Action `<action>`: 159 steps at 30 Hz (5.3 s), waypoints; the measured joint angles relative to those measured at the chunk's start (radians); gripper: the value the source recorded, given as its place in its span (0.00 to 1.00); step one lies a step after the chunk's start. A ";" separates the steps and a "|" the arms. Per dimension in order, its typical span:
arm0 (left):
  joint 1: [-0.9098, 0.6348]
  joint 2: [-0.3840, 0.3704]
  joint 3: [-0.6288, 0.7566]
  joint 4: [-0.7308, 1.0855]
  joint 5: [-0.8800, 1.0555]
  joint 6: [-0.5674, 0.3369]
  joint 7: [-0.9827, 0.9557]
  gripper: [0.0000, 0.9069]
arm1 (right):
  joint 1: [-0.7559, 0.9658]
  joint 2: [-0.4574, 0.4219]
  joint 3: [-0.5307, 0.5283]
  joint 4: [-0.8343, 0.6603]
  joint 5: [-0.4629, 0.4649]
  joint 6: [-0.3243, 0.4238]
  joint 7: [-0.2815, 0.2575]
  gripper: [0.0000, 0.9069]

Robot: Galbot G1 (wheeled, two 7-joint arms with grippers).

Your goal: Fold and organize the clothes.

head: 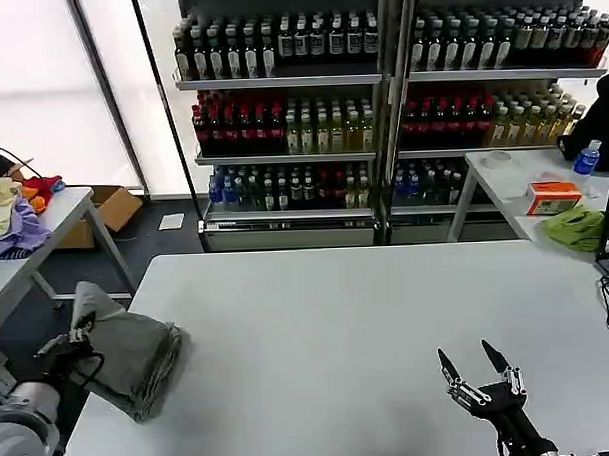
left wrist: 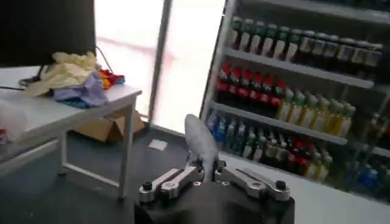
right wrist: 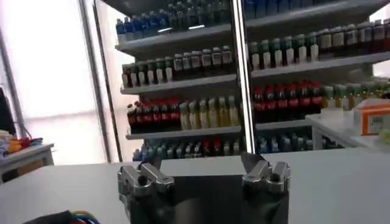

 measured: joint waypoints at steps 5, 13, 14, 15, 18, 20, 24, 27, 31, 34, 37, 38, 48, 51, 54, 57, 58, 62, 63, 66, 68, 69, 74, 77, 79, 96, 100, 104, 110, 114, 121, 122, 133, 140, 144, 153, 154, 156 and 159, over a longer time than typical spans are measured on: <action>-0.009 -0.026 0.163 -0.080 0.026 0.008 -0.048 0.01 | -0.009 0.008 -0.005 0.015 -0.006 -0.006 0.002 1.00; -0.112 -0.123 0.513 -0.040 0.091 0.007 -0.085 1.00 | -0.030 0.020 -0.014 0.032 -0.024 -0.009 0.010 1.00; -0.129 -0.138 0.551 -0.021 0.098 0.004 -0.089 1.00 | -0.033 0.020 -0.016 0.034 -0.028 -0.012 0.012 1.00; -0.147 -0.154 0.585 0.000 0.104 0.001 -0.091 1.00 | -0.034 0.020 -0.017 0.034 -0.032 -0.015 0.015 1.00; -0.198 -0.203 0.667 0.069 0.119 0.001 -0.091 1.00 | -0.033 0.017 -0.026 0.038 -0.042 -0.037 0.028 1.00; -0.228 -0.232 0.708 0.108 0.128 0.003 -0.083 1.00 | -0.029 0.013 -0.035 0.043 -0.041 -0.064 0.042 1.00; -0.280 -0.265 0.758 0.155 0.133 0.011 -0.056 1.00 | -0.008 0.003 -0.062 0.044 -0.010 -0.140 0.074 1.00; -0.302 -0.277 0.774 0.168 0.134 0.018 -0.028 1.00 | 0.027 -0.010 -0.095 0.038 0.030 -0.208 0.101 1.00; -0.314 -0.274 0.769 0.161 0.139 0.019 0.011 1.00 | 0.095 -0.020 -0.166 0.010 0.073 -0.291 0.137 1.00; -0.315 -0.258 0.742 0.141 0.149 0.020 0.038 1.00 | 0.165 -0.019 -0.243 -0.022 0.099 -0.346 0.162 1.00; -0.311 -0.236 0.692 0.124 0.165 0.020 0.070 1.00 | 0.243 -0.012 -0.326 -0.059 0.120 -0.389 0.186 1.00; -0.310 -0.228 0.674 0.122 0.176 0.017 0.082 1.00 | 0.268 -0.009 -0.355 -0.072 0.126 -0.401 0.194 1.00; -0.277 -0.199 0.459 0.093 0.311 -0.022 0.174 1.00 | 0.484 0.053 -0.607 -0.213 0.182 -0.483 0.289 0.00; -0.268 -0.201 0.421 0.088 0.333 -0.027 0.185 1.00 | 0.524 0.077 -0.661 -0.251 0.191 -0.492 0.319 0.00; -0.264 -0.202 0.393 0.086 0.346 -0.031 0.192 1.00 | 0.551 0.091 -0.691 -0.273 0.199 -0.493 0.344 0.00; -0.261 -0.206 0.369 0.086 0.351 -0.033 0.194 1.00 | 0.570 0.099 -0.711 -0.289 0.206 -0.492 0.357 0.00; -0.258 -0.207 0.362 0.086 0.353 -0.035 0.195 1.00 | 0.575 0.101 -0.716 -0.295 0.206 -0.490 0.360 0.00; -0.247 -0.212 0.346 0.087 0.361 -0.040 0.197 1.00 | 0.594 0.104 -0.724 -0.305 0.203 -0.482 0.366 0.00; -0.245 -0.212 0.342 0.087 0.362 -0.040 0.198 1.00 | 0.598 0.104 -0.724 -0.306 0.200 -0.480 0.366 0.00; -0.235 -0.212 0.329 0.086 0.367 -0.044 0.200 1.00 | 0.603 0.099 -0.718 -0.307 0.199 -0.479 0.367 0.00; -0.230 -0.211 0.320 0.086 0.368 -0.046 0.201 1.00 | 0.607 0.092 -0.708 -0.303 0.198 -0.485 0.368 0.00; -0.226 -0.211 0.314 0.088 0.369 -0.048 0.202 1.00 | 0.609 0.088 -0.701 -0.299 0.198 -0.490 0.369 0.00; -0.213 -0.211 0.292 0.102 0.369 -0.056 0.206 1.00 | 0.616 0.060 -0.654 -0.278 0.220 -0.526 0.377 0.00; -0.203 -0.211 0.277 0.109 0.365 -0.058 0.209 1.00 | 0.612 0.034 -0.618 -0.265 0.243 -0.543 0.377 0.00; -0.195 -0.210 0.268 0.109 0.362 -0.060 0.210 1.00 | 0.605 0.013 -0.594 -0.255 0.255 -0.552 0.374 0.00; -0.172 -0.224 0.270 0.112 0.355 -0.066 0.217 1.00 | 0.424 -0.073 -0.330 -0.153 0.172 -0.586 0.337 1.00; -0.166 -0.221 0.275 0.102 0.358 -0.064 0.218 1.00 | 0.397 -0.072 -0.290 -0.108 0.110 -0.588 0.328 1.00; -0.162 -0.218 0.277 0.094 0.359 -0.063 0.219 1.00 | 0.397 -0.063 -0.289 -0.073 0.060 -0.579 0.327 1.00; -0.161 -0.218 0.282 0.091 0.366 -0.063 0.219 1.00 | 0.471 -0.027 -0.393 -0.082 -0.033 -0.540 0.347 1.00; -0.154 -0.223 0.277 0.088 0.370 -0.063 0.219 1.00 | 0.520 0.015 -0.477 -0.135 -0.093 -0.510 0.370 1.00; -0.135 -0.230 0.268 0.094 0.372 -0.072 0.227 1.00 | 0.553 0.054 -0.550 -0.219 -0.167 -0.472 0.424 1.00; -0.134 -0.232 0.269 0.096 0.373 -0.073 0.227 1.00 | 0.553 0.056 -0.557 -0.226 -0.174 -0.470 0.433 1.00; -0.142 -0.233 0.282 0.117 0.382 -0.078 0.228 1.00 | 0.495 0.066 -0.592 -0.263 -0.211 -0.462 0.496 1.00; -0.148 -0.222 0.280 0.121 0.382 -0.080 0.234 1.00 | 0.483 0.048 -0.563 -0.202 -0.183 -0.411 0.507 1.00; -0.148 -0.220 0.281 0.121 0.383 -0.084 0.240 1.00 | 0.478 0.022 -0.491 -0.144 -0.161 -0.355 0.480 1.00; -0.124 -0.231 0.276 0.106 0.411 -0.117 0.278 1.00 | 0.402 -0.027 -0.231 -0.098 -0.092 -0.245 0.359 1.00; -0.120 -0.234 0.274 0.102 0.416 -0.123 0.283 1.00 | 0.388 -0.028 -0.201 -0.097 -0.081 -0.234 0.342 1.00; -0.109 -0.239 0.269 0.093 0.428 -0.135 0.294 1.00 | 0.358 -0.028 -0.142 -0.097 -0.062 -0.212 0.305 1.00; -0.087 -0.249 0.260 0.078 0.440 -0.157 0.316 1.00 | 0.311 -0.025 -0.061 -0.102 -0.036 -0.175 0.248 1.00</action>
